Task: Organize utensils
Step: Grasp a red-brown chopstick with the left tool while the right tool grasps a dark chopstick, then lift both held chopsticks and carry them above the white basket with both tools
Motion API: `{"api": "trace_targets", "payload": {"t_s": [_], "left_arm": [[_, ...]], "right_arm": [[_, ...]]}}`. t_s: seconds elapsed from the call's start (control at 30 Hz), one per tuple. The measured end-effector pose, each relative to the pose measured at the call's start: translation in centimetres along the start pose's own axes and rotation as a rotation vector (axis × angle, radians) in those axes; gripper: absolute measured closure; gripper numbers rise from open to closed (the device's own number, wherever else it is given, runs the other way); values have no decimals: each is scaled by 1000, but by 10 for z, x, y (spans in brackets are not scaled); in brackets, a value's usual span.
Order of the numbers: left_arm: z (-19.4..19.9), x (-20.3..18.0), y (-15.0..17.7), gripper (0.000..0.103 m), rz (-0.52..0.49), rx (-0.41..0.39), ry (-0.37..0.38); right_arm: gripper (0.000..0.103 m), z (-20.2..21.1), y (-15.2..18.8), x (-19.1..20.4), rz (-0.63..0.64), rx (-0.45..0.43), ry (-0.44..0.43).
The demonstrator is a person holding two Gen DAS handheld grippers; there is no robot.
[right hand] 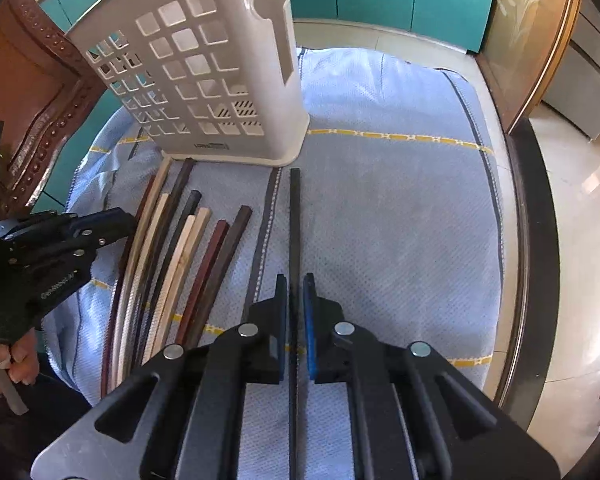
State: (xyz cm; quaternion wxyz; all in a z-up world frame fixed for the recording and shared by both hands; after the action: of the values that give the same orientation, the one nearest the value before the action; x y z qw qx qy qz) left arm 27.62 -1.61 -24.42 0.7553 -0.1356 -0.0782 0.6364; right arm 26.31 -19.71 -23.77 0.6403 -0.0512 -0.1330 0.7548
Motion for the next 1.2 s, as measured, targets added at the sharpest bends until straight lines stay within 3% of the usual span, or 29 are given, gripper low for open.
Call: {"api": "trace_targets", "payload": {"t_s": [0.07,0.17,0.5,0.53,0.57,0.63,0.73,0.83,1.03,1.13,1.2], "left_arm": [[-3,0,1,90,10,28,18],[-8,-2,-3,89,7,24,-28],[-13,-5,-18,88,43,18,-39],[-13,-4,-19,88,49,19,-36],[-14,-4,-20,88,52,17,-36],[-11,1,-18,93,57,13,-40],[-6,9,-16,95,84,3,-25],[16,12,-12,96,79,-50,-32],[104,11,4,96,38,-252,-17],[124,13,11,96,33,-301,-9],[126,12,13,96,34,-307,-11]], "right_arm": [[95,-5,-4,-2,-1,-5,31],[95,-7,-8,-2,7,-18,67],[90,-20,-19,5,41,-40,63],[91,-20,-18,5,39,-40,63],[103,-20,-18,4,35,-38,55],[103,-19,-17,6,23,-38,-1],[103,-4,-19,10,34,-97,-3],[103,32,-18,10,41,-190,-17],[102,113,-8,1,43,-363,-99],[95,94,-8,1,21,-277,-134],[80,64,-7,6,13,-195,-113]]}}
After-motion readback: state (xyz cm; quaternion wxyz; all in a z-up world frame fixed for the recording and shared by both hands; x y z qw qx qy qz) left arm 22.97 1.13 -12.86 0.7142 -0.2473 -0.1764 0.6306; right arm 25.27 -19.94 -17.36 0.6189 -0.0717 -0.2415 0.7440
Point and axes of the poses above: each gripper's, at about its wrist camera, not at the fingertips, and z roughly against the way its jaws point, x to its left, y to its underside, the point moved 8 cm from there along -z, roughly the way its jaws point, and after that the axes turned 8 degrees about x, right-handed, at the moved point
